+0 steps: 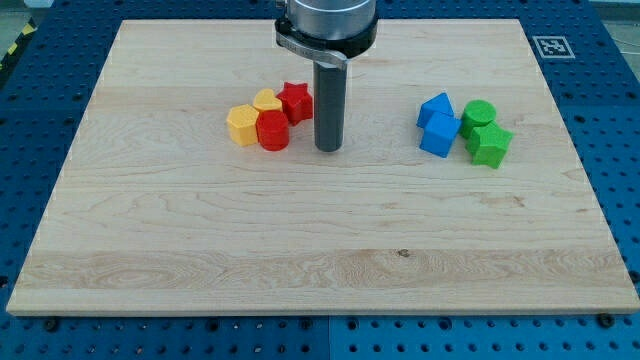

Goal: Move the red circle and hexagon left to the yellow heart

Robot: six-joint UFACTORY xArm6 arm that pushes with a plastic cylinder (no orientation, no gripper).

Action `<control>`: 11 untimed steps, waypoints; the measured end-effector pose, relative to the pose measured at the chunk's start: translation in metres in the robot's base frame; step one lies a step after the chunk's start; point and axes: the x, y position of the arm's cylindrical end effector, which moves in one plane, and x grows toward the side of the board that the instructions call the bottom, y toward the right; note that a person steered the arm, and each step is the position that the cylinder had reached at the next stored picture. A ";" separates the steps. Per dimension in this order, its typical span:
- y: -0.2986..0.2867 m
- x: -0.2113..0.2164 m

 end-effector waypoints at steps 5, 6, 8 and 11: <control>-0.034 -0.009; -0.056 -0.009; -0.078 -0.003; -0.114 0.038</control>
